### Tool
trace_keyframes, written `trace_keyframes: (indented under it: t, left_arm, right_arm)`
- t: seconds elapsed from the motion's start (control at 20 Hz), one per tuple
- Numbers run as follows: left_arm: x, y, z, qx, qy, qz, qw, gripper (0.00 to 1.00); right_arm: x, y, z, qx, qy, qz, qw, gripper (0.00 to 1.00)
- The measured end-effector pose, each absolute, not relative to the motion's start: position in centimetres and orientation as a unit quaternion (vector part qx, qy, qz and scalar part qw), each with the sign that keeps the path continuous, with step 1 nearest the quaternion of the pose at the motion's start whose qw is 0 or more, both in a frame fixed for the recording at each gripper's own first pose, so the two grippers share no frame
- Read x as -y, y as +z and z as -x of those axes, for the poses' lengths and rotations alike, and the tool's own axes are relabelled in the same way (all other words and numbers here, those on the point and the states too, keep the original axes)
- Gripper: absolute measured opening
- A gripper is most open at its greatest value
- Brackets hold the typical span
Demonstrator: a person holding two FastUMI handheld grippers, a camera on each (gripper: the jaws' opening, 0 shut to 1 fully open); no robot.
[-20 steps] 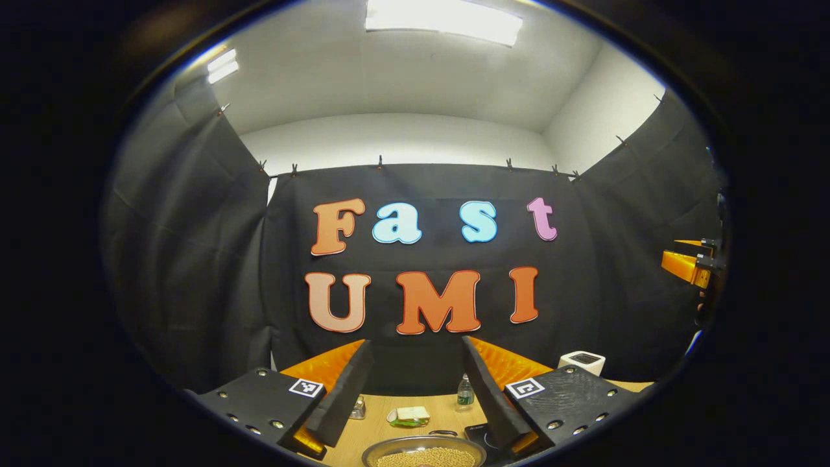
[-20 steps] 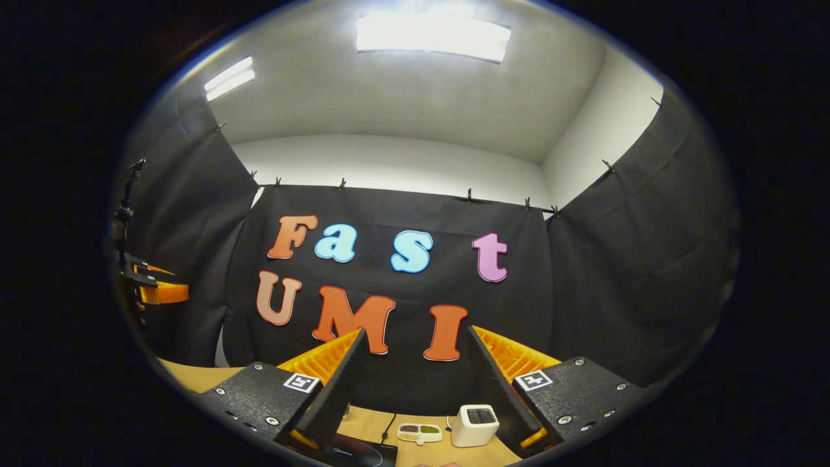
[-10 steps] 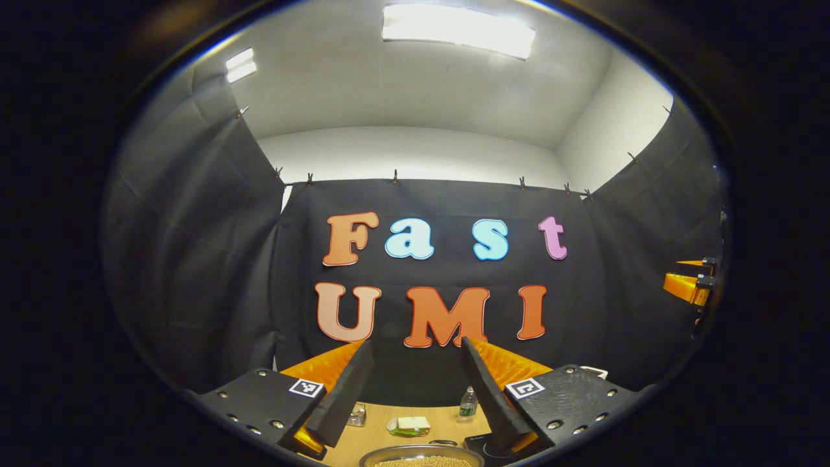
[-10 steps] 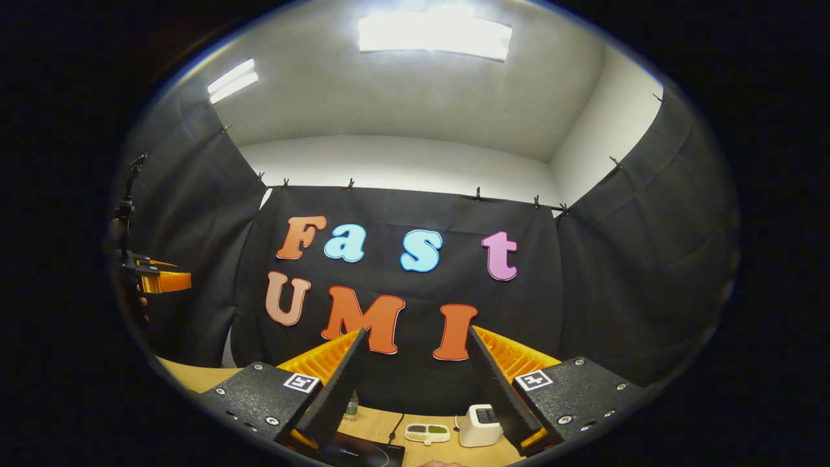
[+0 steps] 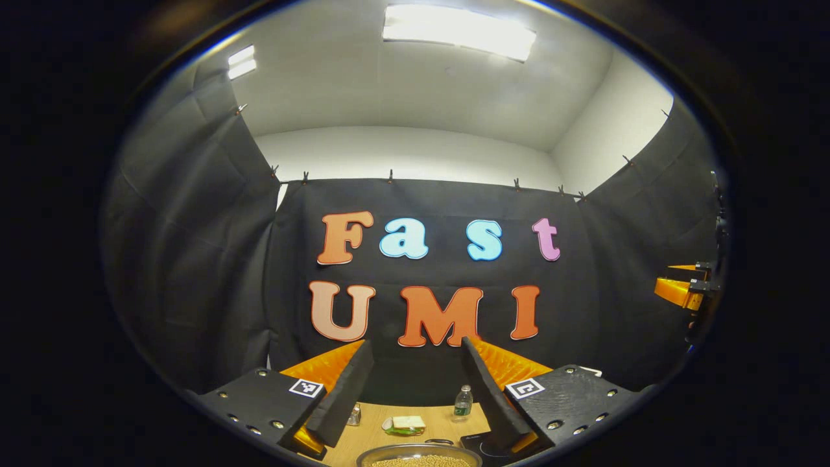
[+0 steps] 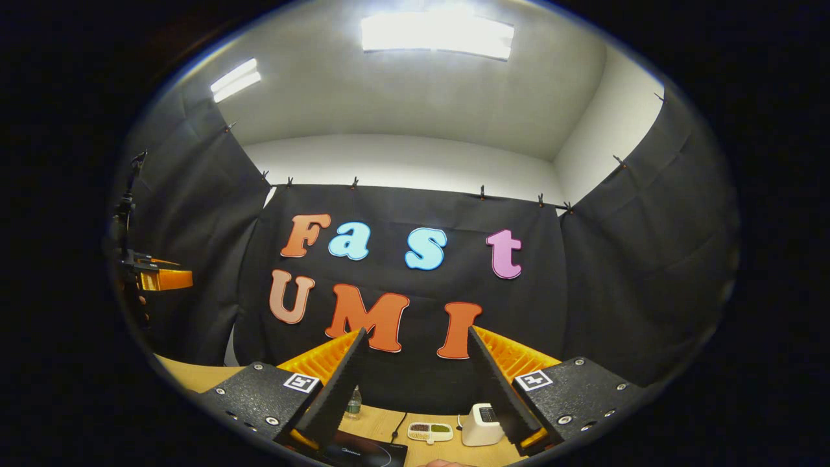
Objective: First push the handle of the pot to place it horizontally, then grasp the pot with both hands and set it on the induction cooktop.
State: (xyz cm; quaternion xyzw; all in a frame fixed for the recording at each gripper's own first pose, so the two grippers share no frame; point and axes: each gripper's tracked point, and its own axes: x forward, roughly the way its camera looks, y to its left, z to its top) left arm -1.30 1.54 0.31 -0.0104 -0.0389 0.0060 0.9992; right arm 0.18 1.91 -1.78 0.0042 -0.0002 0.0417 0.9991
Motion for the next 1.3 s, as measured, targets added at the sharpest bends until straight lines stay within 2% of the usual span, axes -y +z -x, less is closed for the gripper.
trace_keyframes:
  t: [0.5, 0.55, 0.6, 0.65, 0.75, 0.8, 0.85, 0.9, 0.95, 1.0, 1.05, 1.1, 1.15, 1.2, 1.3]
  left_arm:
    - [0.7, -4.2, 1.6, -0.024, -0.037, -0.005, 0.999, 0.89]
    - [1.0, -5.1, 1.7, -0.036, -0.043, -0.007, 0.998, 0.78]
    - [1.3, -5.8, 1.8, -0.049, -0.048, -0.007, 0.998, 0.73]
    - [1.6, -6.8, 2.0, -0.063, -0.055, -0.008, 0.996, 0.63]
    - [2.0, -8.4, 2.1, -0.087, -0.063, -0.011, 0.994, 0.52]
    - [2.1, -9.4, 2.3, -0.099, -0.067, -0.016, 0.993, 0.38]
    - [2.0, -10.5, 2.3, -0.112, -0.067, -0.021, 0.991, 0.32]
    - [2.1, -11.8, 2.5, -0.129, -0.071, -0.025, 0.989, 0.16]
    - [2.5, -13.3, 2.8, -0.147, -0.077, -0.027, 0.986, 0.11]
    - [2.7, -14.5, 3.1, -0.163, -0.08, -0.026, 0.983, 0.14]
    - [3.1, -15.7, 3.4, -0.178, -0.089, -0.023, 0.98, 0.12]
    - [3.5, -16.9, 3.7, -0.194, -0.097, -0.015, 0.976, 0.05]
    - [3.6, -18.2, 4.1, -0.212, -0.101, -0.01, 0.972, 0.08]
    - [3.6, -19.5, 4.3, -0.23, -0.102, -0.004, 0.968, 0.04]
    - [3.2, -22.2, 5.0, -0.272, -0.097, 0.012, 0.957, 0.04]
  right_arm:
    - [-2.3, -4.0, 0.6, -0.003, 0.051, -0.009, 0.999, 0.94]
    - [-2.3, -4.4, 0.8, -0.006, 0.052, -0.01, 0.999, 0.94]
    - [-2.5, -4.8, 0.8, -0.01, 0.053, -0.012, 0.998, 0.94]
    - [-2.5, -5.4, 0.9, -0.014, 0.054, -0.013, 0.998, 0.94]
    - [-2.6, -6.3, 1.1, -0.023, 0.055, -0.018, 0.998, 0.94]
    - [-2.6, -6.7, 1.2, -0.026, 0.055, -0.02, 0.998, 0.94]
    - [-2.6, -7.2, 1.1, -0.029, 0.053, -0.022, 0.998, 0.94]
    - [-2.8, -7.7, 1.0, -0.031, 0.053, -0.021, 0.998, 0.94]
    - [-2.8, -8.1, 1.1, -0.033, 0.051, -0.019, 0.998, 0.94]
    - [-2.8, -8.5, 1.2, -0.033, 0.05, -0.016, 0.998, 0.94]
    - [-2.8, -8.9, 1.4, -0.033, 0.049, -0.013, 0.998, 0.94]
    - [-2.9, -9.2, 1.5, -0.033, 0.048, -0.01, 0.998, 0.94]
    - [-3.0, -9.5, 1.6, -0.034, 0.047, -0.01, 0.998, 0.94]
    - [-3.1, -9.8, 1.8, -0.036, 0.046, -0.012, 0.998, 0.94]
    - [-3.5, -10.6, 2.1, -0.04, 0.05, -0.014, 0.998, 0.94]
